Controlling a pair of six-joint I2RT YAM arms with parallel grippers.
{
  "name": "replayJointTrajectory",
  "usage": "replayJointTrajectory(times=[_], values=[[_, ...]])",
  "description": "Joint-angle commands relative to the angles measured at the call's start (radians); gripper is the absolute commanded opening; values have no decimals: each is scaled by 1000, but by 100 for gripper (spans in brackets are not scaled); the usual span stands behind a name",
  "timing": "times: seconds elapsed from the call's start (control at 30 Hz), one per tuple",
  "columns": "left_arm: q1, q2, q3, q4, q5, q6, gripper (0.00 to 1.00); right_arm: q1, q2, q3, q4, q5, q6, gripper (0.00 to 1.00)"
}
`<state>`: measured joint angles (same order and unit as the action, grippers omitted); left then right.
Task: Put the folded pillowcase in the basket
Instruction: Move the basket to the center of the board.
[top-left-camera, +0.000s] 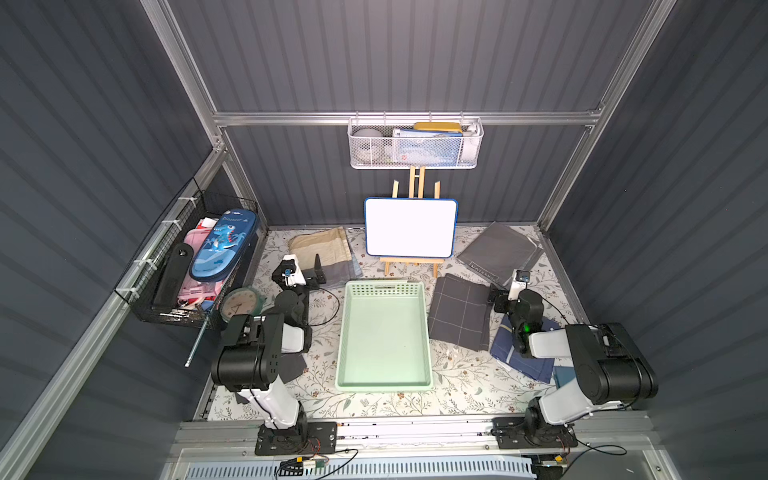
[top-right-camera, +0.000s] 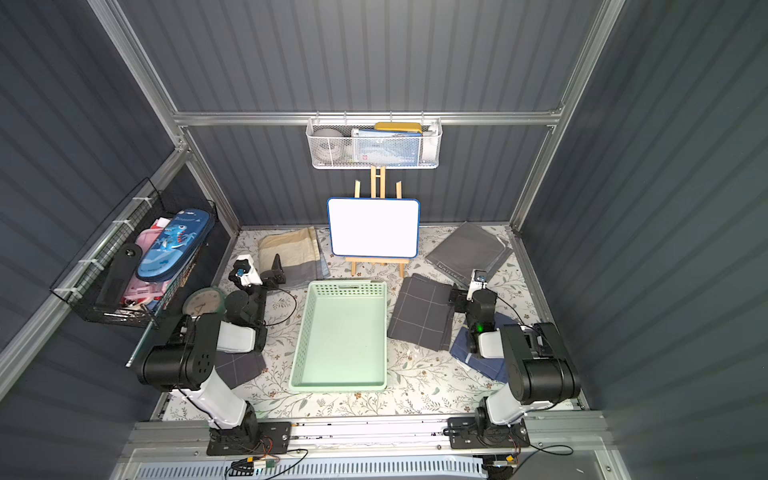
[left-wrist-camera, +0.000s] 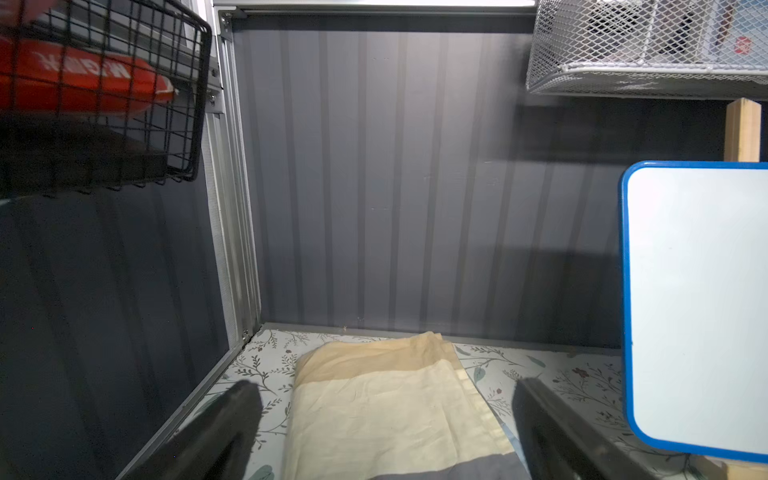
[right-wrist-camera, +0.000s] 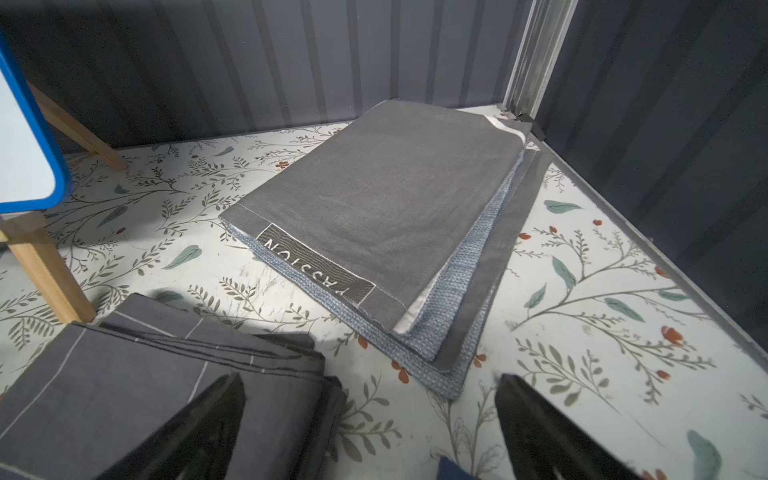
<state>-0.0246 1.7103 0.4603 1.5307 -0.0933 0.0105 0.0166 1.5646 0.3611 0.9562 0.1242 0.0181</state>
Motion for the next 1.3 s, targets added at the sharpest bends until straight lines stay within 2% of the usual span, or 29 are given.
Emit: replayJointTrajectory(times=[0.0, 0.97, 1.0, 1.1, 1.2, 1.27], values=[[3, -8, 9, -3, 18, 6, 99, -4, 2, 18, -4, 9, 10, 99], [3, -20, 20, -25, 33, 10, 99, -2, -15, 13, 5, 18, 7, 99], [2, -46, 18, -45, 34, 34, 99, -1, -68, 29, -58, 30, 8, 99], [-71, -151, 71, -217, -35, 89, 99, 1, -211, 136, -430, 22, 21, 99], [-209, -237, 129, -330, -161, 192, 99, 31, -270, 205, -565, 14, 58, 99], [-307, -295, 184, -417, -244, 235, 99, 73, -307, 251, -671, 51, 133, 99]])
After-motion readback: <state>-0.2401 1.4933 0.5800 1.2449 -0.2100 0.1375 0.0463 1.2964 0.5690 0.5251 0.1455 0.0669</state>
